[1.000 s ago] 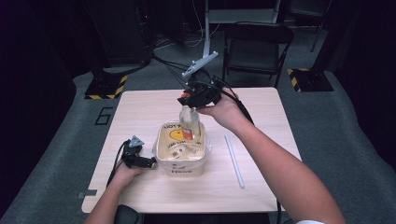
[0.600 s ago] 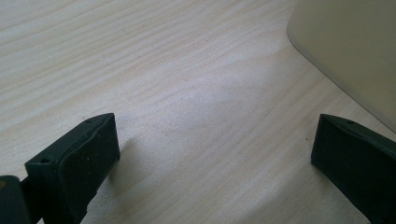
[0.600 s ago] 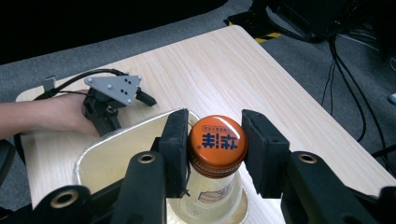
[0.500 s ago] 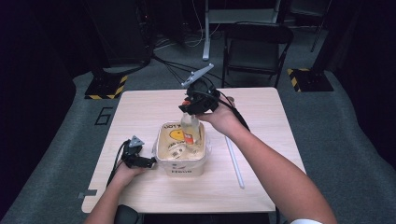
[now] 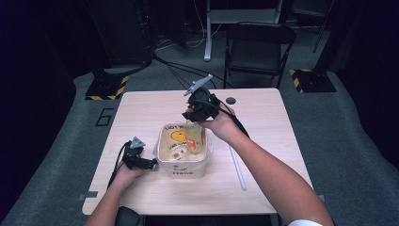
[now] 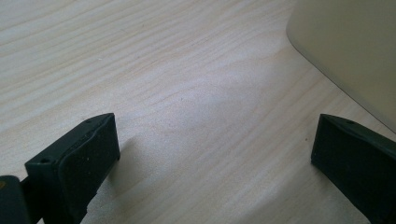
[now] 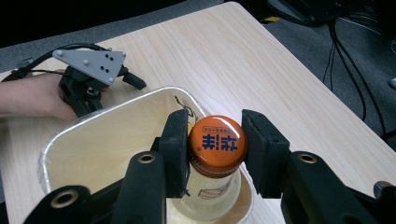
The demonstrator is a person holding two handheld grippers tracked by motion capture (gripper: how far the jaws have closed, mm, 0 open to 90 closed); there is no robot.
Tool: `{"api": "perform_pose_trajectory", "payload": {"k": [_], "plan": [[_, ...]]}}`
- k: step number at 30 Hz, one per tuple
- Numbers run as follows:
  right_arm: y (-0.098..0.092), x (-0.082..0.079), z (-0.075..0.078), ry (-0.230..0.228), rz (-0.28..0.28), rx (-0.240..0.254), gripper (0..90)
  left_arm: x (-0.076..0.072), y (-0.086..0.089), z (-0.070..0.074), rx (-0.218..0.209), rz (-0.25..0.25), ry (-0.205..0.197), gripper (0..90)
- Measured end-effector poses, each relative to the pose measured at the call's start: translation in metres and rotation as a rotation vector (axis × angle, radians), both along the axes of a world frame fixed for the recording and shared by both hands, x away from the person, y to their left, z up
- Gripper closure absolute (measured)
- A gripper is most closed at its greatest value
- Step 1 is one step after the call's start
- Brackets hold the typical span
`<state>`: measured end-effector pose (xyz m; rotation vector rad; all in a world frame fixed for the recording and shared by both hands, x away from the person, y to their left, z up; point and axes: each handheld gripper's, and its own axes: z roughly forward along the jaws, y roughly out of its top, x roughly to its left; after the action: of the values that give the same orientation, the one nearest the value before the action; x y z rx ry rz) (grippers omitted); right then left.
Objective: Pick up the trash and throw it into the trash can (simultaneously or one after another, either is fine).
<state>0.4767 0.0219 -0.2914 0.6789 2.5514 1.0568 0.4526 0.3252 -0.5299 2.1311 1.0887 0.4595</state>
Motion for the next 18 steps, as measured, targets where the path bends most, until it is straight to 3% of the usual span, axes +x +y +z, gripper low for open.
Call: {"api": "perform_pose_trajectory", "payload": {"k": [18], "plan": [[0.000,0.005,-0.029,0.014,-0.018,-0.017,62.0,0.000,0.000,0.001,0.008,-0.006,0.005,0.8]]}}
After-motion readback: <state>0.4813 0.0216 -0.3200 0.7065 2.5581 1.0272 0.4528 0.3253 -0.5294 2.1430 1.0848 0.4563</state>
